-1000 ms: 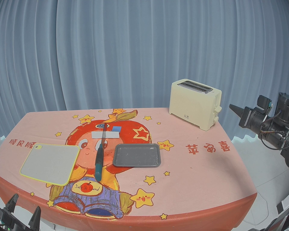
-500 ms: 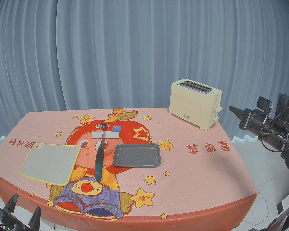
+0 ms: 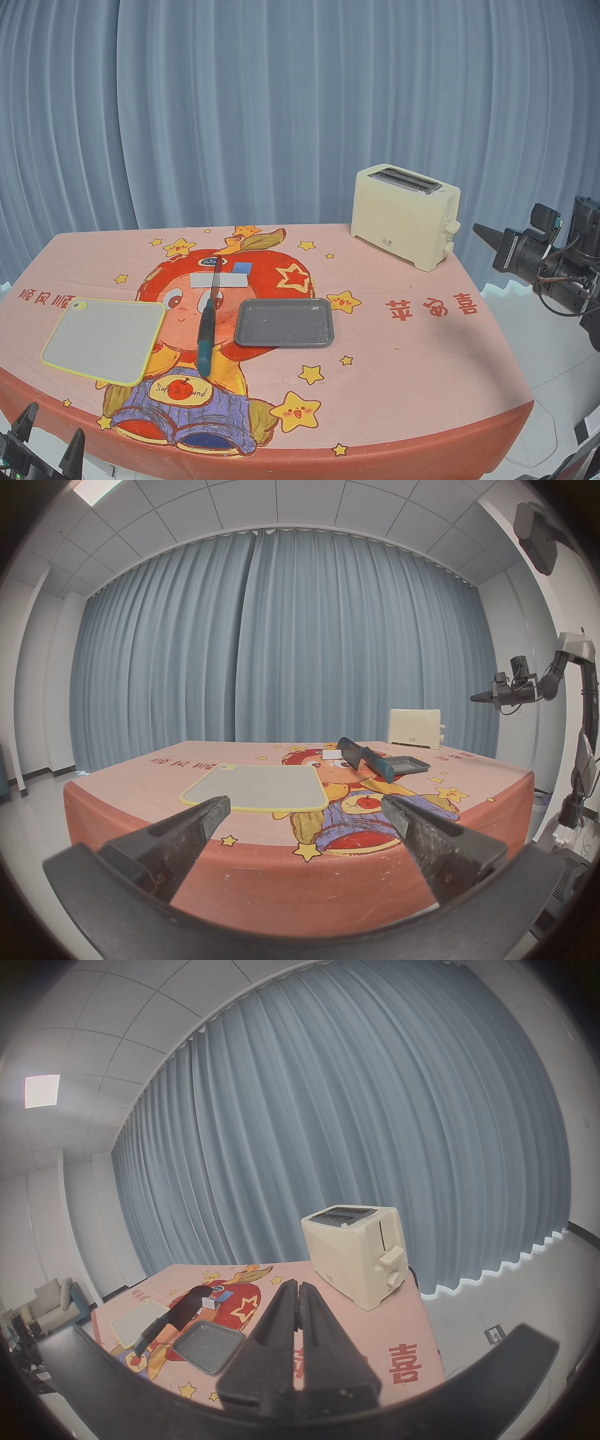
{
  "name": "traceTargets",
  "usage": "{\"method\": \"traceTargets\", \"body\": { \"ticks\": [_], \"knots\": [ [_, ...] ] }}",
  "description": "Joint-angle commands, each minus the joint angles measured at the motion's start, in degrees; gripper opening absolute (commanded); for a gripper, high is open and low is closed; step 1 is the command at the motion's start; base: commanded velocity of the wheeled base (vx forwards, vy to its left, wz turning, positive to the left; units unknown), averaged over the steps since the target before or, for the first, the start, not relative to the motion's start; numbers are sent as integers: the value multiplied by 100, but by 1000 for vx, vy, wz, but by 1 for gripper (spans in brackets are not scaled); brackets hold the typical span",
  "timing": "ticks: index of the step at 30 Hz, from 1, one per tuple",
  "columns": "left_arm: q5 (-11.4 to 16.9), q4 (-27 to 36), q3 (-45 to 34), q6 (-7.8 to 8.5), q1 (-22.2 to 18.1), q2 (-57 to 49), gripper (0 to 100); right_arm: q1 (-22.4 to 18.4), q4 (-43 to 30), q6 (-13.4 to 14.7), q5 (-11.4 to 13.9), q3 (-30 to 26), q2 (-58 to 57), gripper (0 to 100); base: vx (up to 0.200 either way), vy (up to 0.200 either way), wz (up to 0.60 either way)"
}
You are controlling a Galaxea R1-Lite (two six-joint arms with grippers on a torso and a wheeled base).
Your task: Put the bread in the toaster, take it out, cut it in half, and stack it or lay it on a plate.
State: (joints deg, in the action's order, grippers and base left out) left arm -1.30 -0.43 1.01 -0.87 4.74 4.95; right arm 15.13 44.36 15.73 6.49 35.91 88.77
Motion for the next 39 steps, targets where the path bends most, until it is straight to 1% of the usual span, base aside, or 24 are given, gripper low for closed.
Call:
{"method": "traceTargets", "body": {
  "ticks": [1, 6, 11, 18, 22, 24, 31, 35, 38, 39],
  "knots": [
    [-1, -1, -101, -1, 0, 6, 100, -1, 2, 1, 2, -5, 35, 0, 0, 0, 0],
    [-1, -1, -101, -1, 0, 6, 100, 16, 2, -8, -7, -5, 35, 0, 0, 0, 0],
    [-1, -1, -101, -1, 0, 6, 100, 52, 2, -26, -183, 39, 35, 0, 0, 0, 0],
    [-1, -1, -101, -1, 0, 6, 100, 60, 2, -26, -200, 56, 17, 0, 0, 0, 0],
    [-1, -1, -101, -1, 0, 6, 100, 219, -6, -26, -218, 39, -9, 0, 0, 0, 0],
    [-1, -1, -101, -1, 0, 6, 100, 227, -6, -26, -218, 65, 9, 0, 0, 0, 0],
    [-1, -1, -101, -1, 0, 6, 100, 227, -33, -35, -218, 469, 176, 0, 0, 0, 0],
    [-1, -1, -101, -1, 0, 6, 100, 201, -59, -43, -209, 847, 378, 0, 0, 0, 0],
    [-1, -1, -101, -1, 0, 6, 100, 192, -235, -35, -209, 1155, 466, 0, 0, 0, 0],
    [-1, -1, -101, -1, 0, 6, 100, 192, -270, -26, -200, 1181, 448, 0, 0, 0, 0]
  ]
}}
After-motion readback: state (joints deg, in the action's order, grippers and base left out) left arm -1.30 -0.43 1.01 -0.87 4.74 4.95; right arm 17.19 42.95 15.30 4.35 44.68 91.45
